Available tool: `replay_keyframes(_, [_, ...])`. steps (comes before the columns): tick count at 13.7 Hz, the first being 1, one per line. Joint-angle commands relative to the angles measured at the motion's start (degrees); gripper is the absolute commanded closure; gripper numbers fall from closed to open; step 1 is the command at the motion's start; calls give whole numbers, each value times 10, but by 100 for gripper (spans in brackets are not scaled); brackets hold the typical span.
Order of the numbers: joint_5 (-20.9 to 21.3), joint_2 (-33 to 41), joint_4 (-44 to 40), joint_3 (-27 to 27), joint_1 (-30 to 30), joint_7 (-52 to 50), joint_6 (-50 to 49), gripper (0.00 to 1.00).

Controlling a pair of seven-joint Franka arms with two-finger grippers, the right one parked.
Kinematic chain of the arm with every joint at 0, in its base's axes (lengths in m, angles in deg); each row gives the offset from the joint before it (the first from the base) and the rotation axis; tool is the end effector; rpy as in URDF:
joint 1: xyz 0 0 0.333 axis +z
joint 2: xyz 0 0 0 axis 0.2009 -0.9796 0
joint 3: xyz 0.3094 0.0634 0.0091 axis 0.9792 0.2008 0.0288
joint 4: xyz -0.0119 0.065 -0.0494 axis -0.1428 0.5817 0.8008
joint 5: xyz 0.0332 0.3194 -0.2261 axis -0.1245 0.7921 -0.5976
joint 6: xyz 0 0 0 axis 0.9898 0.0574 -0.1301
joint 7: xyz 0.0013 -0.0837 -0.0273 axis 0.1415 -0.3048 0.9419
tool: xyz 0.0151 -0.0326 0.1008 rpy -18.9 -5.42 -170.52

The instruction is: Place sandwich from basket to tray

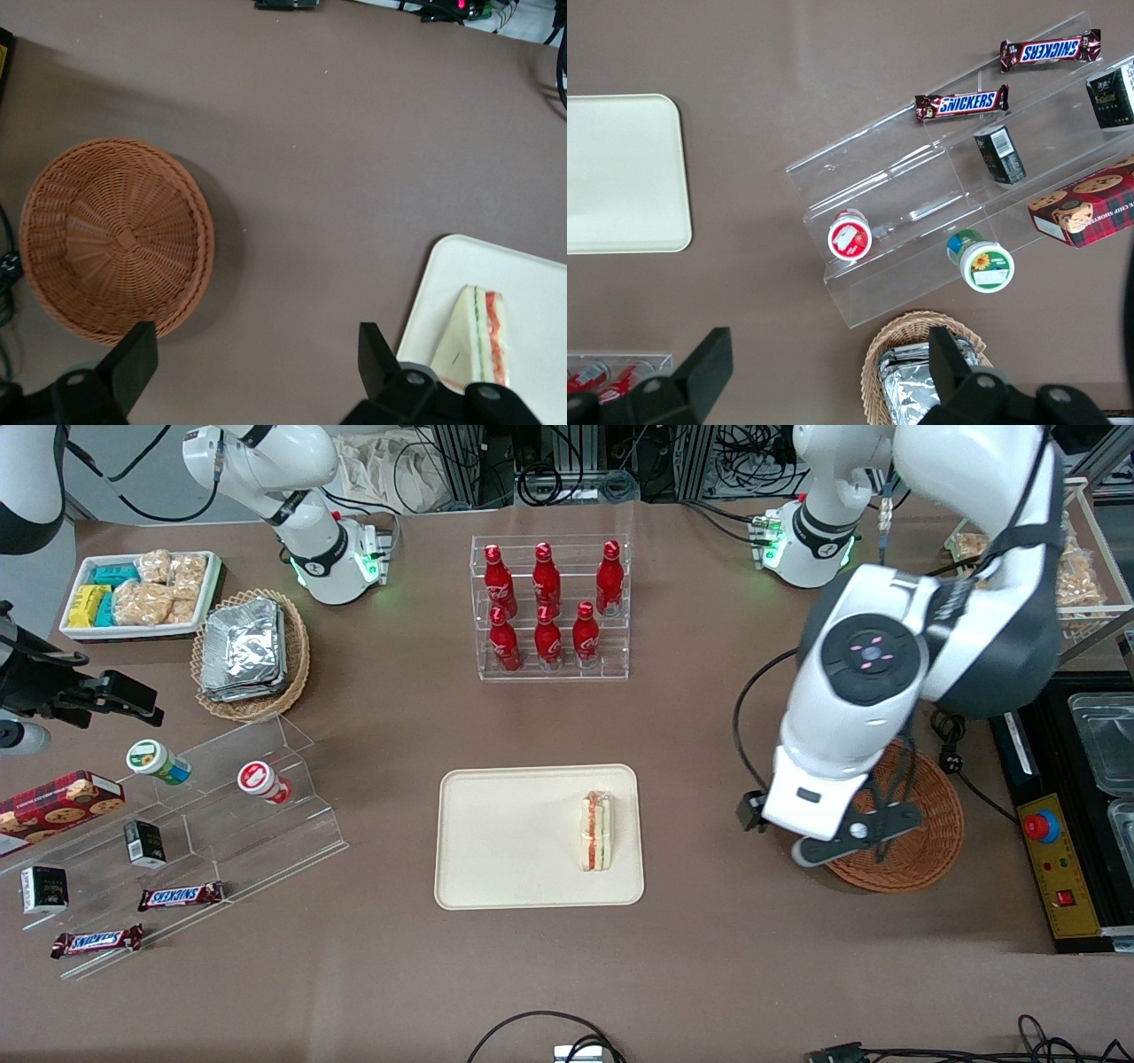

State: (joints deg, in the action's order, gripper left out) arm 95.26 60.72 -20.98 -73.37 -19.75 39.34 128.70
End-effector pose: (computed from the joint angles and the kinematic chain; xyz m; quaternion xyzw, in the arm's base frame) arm 0.6470 -0.2490 0.5255 -0.9867 -0.1459 -0.0417 0.0589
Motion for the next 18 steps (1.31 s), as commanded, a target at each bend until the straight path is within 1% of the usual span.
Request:
replay_keyframes(1, [-30, 34, 12, -3, 29, 47, -26, 0])
replay_keyframes(2, [-38, 42, 12, -3, 41, 64, -37, 0])
replay_keyframes(4, [-54, 60, 16, -2, 62, 136, -58, 0])
replay_keyframes(7, [-64, 132, 87, 2, 90, 216, -58, 0])
replay_keyframes(9, [-76, 180, 131, 27, 92, 261, -59, 0])
replay_keyframes(11, [-133, 235, 180, 72, 91, 313, -56, 0])
replay_keyframes(12, [-150, 254, 191, 90, 91, 337, -59, 0])
replay_keyframes(15, [-159, 302, 234, 97, 100, 356, -61, 0])
replay_keyframes(18, [-195, 332, 269, 97, 132, 372, -59, 0])
